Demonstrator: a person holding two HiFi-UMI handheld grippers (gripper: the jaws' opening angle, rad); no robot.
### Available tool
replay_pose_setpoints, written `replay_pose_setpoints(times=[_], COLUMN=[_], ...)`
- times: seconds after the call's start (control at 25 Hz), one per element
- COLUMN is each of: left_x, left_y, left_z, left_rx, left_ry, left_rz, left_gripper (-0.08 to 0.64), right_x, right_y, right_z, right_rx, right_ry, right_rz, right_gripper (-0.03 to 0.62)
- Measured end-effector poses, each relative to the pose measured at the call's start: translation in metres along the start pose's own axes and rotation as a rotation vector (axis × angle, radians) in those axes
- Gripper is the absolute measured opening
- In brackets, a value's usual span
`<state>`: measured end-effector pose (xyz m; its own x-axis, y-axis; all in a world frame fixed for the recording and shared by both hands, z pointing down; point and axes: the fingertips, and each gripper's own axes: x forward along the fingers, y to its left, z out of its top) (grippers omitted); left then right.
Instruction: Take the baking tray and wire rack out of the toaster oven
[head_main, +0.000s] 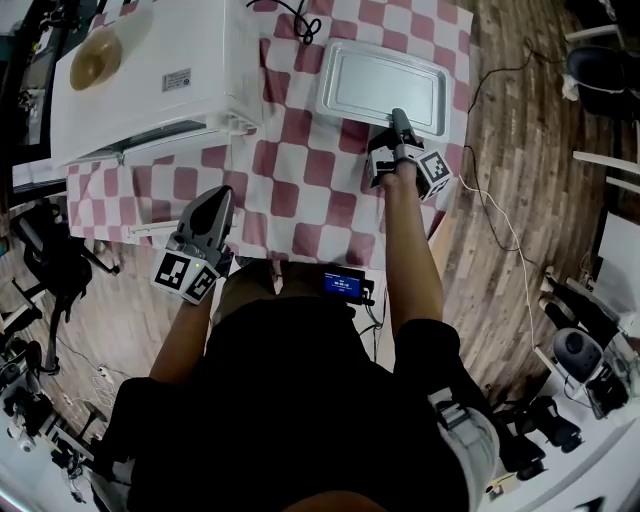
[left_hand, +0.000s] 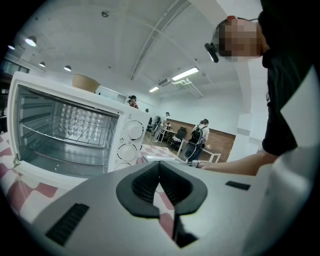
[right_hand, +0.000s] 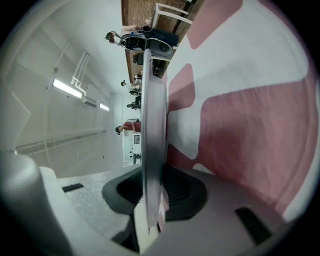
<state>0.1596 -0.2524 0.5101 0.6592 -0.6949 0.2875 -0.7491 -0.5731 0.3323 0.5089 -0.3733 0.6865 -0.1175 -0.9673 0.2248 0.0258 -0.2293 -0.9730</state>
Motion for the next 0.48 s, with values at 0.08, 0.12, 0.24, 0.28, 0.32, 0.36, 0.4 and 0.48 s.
replay_pose_setpoints(times=[0.08, 0.12, 0.24, 0.28, 0.32, 0.36, 0.4, 0.48], left_x=[-0.001, -0.002, -0.004, -0.005, -0.005, -0.006, -0.007, -0.010], left_y=[-0.004, -0.006, -0.011, -0.012, -0.014, -0.015, -0.015, -0.016], left_z=[0.000, 0.000, -0.001, -0.002, -0.002, -0.002, -0.002, -0.002], left_rx=[-0.002, -0.004, -0.008, -0.010, -0.012, -0.012, -0.012, -0.013], left_ry=[-0.004, -0.006, -0.008, -0.008, -0.008, -0.009, -0.009, -0.010], left_rz=[-0.009, -0.013, -0.028, -0.033, -0.038, -0.042, -0.046, -0.050], left_gripper=[-0.009, -0.009, -0.009, -0.009, -0.009, -0.009, -0.009, -0.009], right_x=[-0.001, -0.002, -0.007, -0.010, -0.014, -0.017, -0.020, -0.027], right_y=[-0.003, -0.006, -0.016, -0.018, -0.020, -0.022, -0.023, -0.025], right_z=[-0.001, -0.002, -0.005, -0.005, -0.006, -0.007, -0.009, -0.011], right_rx=[-0.015, -0.013, -0.002, -0.003, -0.005, -0.006, -0.005, 0.001], right_ry=[0.008, 0.010, 0.013, 0.013, 0.013, 0.012, 0.011, 0.008], right_rz=[-0.052, -0.080, -0.154, -0.173, -0.187, -0.198, -0.204, -0.210], right_gripper=[0.078, 0.078, 0.083, 0.083, 0.083, 0.083, 0.083, 0.083])
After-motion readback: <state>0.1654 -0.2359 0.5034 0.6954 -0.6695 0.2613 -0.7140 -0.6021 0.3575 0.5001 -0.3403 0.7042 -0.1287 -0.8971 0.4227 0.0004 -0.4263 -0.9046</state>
